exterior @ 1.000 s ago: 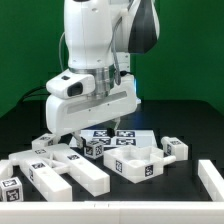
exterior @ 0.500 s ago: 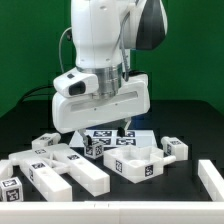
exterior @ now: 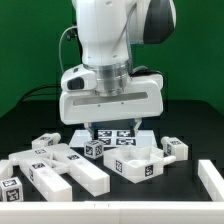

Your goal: Assemble chair

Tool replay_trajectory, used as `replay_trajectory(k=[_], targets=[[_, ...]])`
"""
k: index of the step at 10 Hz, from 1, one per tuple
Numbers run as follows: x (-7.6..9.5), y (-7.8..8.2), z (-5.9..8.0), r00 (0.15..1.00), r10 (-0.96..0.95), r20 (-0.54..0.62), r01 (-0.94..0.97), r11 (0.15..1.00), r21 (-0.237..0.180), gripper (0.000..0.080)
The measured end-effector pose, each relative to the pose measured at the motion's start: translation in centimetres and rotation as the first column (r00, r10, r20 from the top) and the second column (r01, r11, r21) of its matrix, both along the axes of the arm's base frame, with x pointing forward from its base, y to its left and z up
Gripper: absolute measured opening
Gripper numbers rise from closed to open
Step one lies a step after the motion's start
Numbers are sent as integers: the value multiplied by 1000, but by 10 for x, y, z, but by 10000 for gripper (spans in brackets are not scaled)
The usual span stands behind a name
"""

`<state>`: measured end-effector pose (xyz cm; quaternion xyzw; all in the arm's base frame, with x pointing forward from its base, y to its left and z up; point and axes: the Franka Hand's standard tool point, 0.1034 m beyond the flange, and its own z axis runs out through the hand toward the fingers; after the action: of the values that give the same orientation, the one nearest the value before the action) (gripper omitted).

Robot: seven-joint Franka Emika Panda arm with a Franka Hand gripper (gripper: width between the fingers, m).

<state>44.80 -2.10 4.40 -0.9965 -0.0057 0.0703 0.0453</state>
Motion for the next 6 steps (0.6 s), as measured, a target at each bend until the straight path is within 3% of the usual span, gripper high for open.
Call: replay_trajectory(k=[3, 6], targets=[[-2, 1, -1, 1000, -13, -6, 13, 1000, -1, 649], [-3, 8, -14, 947, -322, -21, 322, 947, -16, 649]])
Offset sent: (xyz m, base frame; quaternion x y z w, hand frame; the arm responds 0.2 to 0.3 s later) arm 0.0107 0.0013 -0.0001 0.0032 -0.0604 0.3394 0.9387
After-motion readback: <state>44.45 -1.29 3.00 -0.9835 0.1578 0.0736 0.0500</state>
